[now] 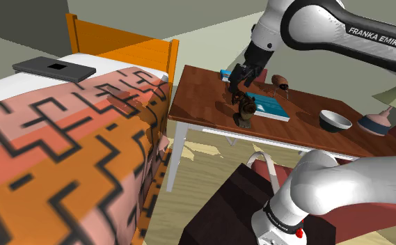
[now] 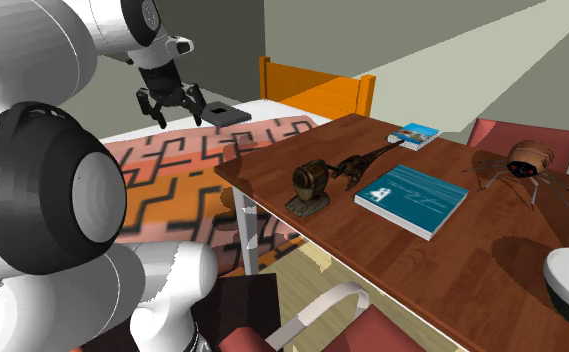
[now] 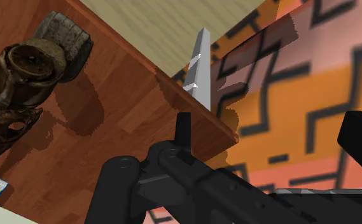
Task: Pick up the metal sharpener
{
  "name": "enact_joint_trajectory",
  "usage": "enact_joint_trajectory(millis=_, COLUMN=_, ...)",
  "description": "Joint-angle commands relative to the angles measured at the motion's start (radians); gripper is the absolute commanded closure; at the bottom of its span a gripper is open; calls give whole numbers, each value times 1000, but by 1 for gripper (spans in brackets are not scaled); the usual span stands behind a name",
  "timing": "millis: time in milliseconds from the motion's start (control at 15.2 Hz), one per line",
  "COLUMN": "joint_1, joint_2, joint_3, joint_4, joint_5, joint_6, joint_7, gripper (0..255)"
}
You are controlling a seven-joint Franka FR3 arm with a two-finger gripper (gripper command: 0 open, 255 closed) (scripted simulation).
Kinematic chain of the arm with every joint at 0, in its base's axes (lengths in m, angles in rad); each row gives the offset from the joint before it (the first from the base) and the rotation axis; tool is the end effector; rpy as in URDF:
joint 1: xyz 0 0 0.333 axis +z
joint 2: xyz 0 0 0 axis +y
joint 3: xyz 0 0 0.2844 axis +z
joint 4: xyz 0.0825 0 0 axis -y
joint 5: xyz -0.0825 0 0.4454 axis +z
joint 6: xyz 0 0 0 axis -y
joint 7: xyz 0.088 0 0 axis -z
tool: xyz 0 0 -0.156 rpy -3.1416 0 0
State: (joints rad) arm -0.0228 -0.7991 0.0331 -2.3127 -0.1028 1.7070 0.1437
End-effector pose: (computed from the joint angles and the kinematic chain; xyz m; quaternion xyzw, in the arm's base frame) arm 0.4100 -0.0091 0.5630 0.9910 -0.0680 0.1005 0.0560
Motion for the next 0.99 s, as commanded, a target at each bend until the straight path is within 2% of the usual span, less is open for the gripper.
enact_joint_trajectory(millis=0, joint_1=0, joint_2=0, joint_3=0, joint_4=0, joint_5=0, joint_6=0, joint_7=0, gripper=0)
enact_joint_trajectory(millis=924, joint_1=-179, joint_2=420, joint_3=-143, joint_4=202, joint_5=-38, joint_6=124, joint_7=152, gripper=0)
